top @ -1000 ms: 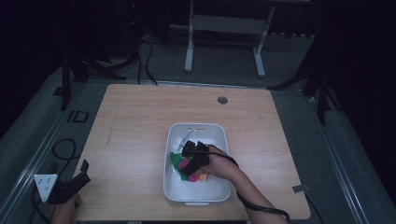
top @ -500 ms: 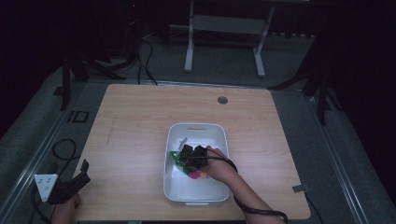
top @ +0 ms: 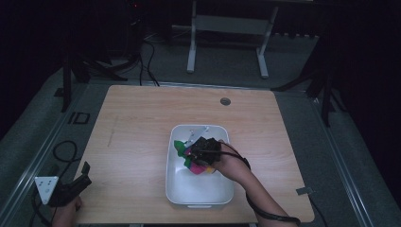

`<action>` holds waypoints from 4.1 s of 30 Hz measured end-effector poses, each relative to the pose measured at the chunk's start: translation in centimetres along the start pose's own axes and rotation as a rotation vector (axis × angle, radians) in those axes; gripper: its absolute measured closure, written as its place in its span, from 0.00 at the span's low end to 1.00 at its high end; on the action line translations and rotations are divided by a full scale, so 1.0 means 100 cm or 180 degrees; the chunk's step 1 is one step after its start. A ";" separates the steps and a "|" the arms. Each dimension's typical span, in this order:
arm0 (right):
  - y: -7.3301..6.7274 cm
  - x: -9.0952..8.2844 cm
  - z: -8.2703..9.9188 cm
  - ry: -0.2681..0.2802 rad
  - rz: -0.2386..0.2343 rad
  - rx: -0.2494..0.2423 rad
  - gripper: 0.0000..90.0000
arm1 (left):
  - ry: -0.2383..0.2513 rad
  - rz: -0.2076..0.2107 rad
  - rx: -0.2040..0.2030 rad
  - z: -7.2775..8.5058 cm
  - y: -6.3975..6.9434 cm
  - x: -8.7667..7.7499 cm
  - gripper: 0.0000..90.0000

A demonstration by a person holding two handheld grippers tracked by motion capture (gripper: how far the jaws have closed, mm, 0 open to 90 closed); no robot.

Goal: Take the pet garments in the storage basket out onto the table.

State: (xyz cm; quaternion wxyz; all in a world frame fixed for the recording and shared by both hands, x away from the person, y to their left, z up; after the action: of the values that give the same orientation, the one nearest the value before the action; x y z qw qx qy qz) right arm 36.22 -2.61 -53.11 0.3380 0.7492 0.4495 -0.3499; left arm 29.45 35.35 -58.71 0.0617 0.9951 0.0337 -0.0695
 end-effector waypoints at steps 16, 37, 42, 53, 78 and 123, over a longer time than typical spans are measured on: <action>0.022 -0.066 -0.025 0.0406 0.0205 -0.0008 0.81 | -0.0011 0.0006 -0.0010 0.000 0.000 0.000 0.02; 0.082 -0.110 0.036 0.0432 0.0585 0.0450 0.80 | -0.0012 -0.0012 -0.0009 0.000 -0.001 0.000 0.02; 0.096 -0.120 0.058 0.0416 0.0680 0.0600 0.80 | -0.0012 -0.0014 -0.0006 0.000 -0.001 0.000 0.02; 0.120 -0.131 0.103 0.0334 0.0868 0.0853 0.80 | -0.0019 -0.0021 -0.0001 0.000 -0.001 0.000 0.02; 0.126 -0.036 0.177 -0.0015 0.0768 0.1227 0.80 | -0.0018 -0.0023 -0.0002 0.000 -0.001 0.000 0.02; 0.111 -0.074 0.202 0.0433 0.0749 0.1609 0.30 | -0.0020 -0.0037 0.0000 0.000 -0.001 0.000 0.02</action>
State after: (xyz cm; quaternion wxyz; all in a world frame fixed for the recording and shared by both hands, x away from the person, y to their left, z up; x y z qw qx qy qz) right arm 39.24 -26.52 -55.50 0.1478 0.8784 0.2797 -0.3581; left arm 29.46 35.43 -58.76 0.0615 0.9947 0.0392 -0.0730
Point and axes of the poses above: each handheld gripper's, and its own axes: x roughly forward along the jaws, z roughly out of its underside, y roughly to its right, the point moved 10 cm from there along x, roughly forward along the jaws, and after that the axes turned 3 degrees about z, right-handed, at the moved point
